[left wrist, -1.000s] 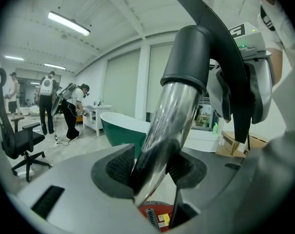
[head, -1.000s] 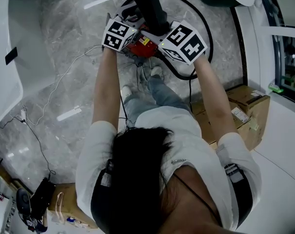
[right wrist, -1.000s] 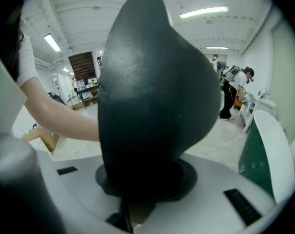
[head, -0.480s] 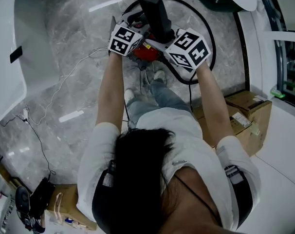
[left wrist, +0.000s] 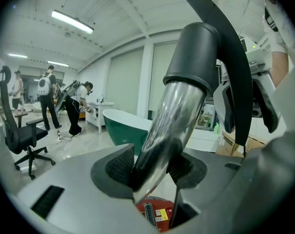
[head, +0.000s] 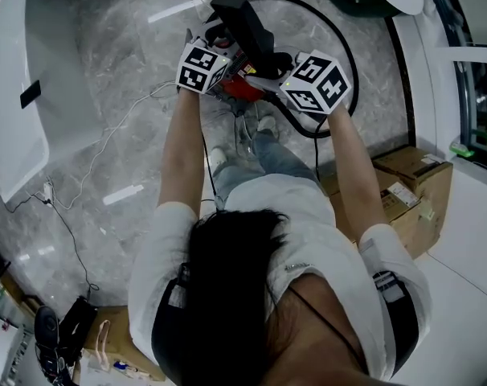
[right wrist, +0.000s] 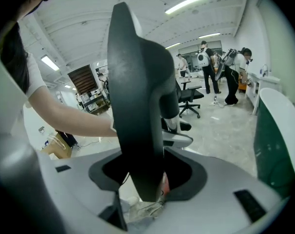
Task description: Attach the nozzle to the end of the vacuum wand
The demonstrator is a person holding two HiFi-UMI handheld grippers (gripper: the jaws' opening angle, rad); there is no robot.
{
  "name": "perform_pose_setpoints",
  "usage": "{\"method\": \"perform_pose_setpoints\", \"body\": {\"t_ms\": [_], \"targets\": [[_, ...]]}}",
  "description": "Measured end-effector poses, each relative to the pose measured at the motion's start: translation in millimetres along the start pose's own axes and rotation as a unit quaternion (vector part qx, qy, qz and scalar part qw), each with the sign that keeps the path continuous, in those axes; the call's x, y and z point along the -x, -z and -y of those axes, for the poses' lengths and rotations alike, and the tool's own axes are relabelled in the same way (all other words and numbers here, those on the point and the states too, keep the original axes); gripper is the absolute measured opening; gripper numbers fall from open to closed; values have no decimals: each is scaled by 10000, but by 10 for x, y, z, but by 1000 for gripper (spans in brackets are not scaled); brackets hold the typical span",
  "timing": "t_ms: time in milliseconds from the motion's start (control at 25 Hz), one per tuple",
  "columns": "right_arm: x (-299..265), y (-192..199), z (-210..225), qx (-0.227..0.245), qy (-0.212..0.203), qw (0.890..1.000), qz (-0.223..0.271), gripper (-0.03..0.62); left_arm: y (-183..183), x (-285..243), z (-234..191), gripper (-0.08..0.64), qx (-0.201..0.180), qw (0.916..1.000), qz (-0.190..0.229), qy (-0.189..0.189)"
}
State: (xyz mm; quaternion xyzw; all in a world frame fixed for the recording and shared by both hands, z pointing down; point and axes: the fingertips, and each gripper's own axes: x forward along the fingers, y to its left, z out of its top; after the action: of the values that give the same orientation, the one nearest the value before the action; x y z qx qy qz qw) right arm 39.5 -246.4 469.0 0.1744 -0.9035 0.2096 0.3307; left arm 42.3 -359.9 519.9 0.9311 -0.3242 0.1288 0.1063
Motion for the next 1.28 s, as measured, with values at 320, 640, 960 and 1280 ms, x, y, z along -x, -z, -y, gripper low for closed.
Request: {"method": "perform_pose_setpoints", "body": {"t_ms": [320, 640, 960, 1280], "targets": [[192, -5, -103, -848, -288, 9930, 772, 216, 106, 72, 134, 193, -92, 9996, -115, 245], [447, 217, -248, -1119, -160, 9901, 834, 230, 226, 103, 273, 198, -190, 9984, -251, 475], [611, 572, -385, -1567, 72, 9833, 927, 229, 401, 167, 414, 204, -328, 9958, -480, 713], [682, 712, -417, -1774, 291, 9785, 1010, 230, 544, 204, 551, 209, -449, 9932, -690, 823]]}}
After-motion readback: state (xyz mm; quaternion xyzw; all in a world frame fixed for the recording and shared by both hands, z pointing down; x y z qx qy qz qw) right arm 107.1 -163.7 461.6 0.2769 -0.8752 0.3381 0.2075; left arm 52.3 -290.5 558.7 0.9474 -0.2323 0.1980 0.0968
